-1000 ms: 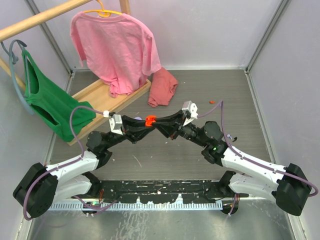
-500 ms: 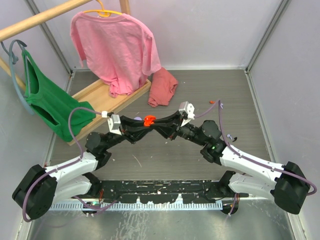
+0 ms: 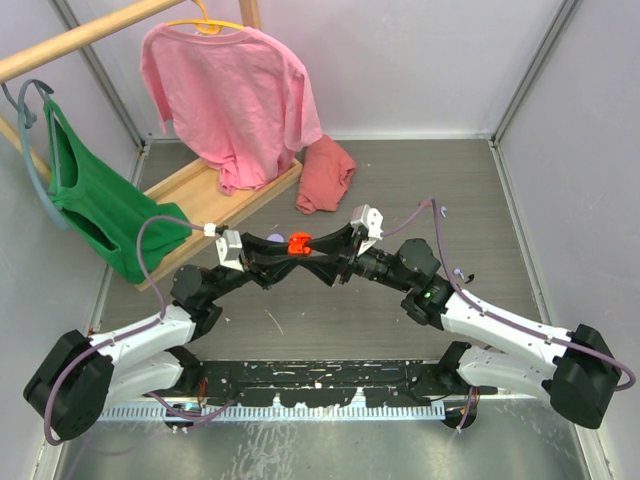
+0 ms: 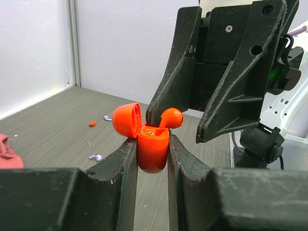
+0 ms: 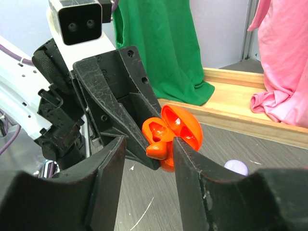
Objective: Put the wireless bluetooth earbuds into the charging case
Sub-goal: Place the earbud in the charging case.
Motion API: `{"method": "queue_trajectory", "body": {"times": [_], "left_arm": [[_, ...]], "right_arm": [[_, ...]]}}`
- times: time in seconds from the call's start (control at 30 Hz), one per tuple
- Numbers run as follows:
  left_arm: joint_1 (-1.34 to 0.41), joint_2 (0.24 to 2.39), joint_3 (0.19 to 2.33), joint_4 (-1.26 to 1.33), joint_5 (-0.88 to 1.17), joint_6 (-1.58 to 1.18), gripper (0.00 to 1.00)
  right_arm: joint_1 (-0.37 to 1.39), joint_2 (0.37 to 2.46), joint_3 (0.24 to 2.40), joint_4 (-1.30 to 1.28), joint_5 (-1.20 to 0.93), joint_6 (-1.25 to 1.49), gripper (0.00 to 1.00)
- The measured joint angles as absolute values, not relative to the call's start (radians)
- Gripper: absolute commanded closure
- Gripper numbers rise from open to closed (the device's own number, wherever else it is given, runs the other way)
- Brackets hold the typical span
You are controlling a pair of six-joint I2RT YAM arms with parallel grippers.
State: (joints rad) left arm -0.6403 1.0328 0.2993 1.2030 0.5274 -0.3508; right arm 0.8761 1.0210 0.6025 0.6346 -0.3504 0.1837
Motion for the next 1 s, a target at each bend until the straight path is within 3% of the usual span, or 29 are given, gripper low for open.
{"method": "queue_trajectory", "body": {"times": [0.57,1.0], "left_arm": [[-0.641,1.02,0.281,1.192,0.508,-0.285,1.0],[-0.641,1.02,0.281,1.192,0.508,-0.273,1.0]], "right_arm": [[0.878,0.929,0.654,0.396,-0.182,0.195,0.21],[0.878,0.973,0.683,0.346,-0.128,0.216,0.19]]}}
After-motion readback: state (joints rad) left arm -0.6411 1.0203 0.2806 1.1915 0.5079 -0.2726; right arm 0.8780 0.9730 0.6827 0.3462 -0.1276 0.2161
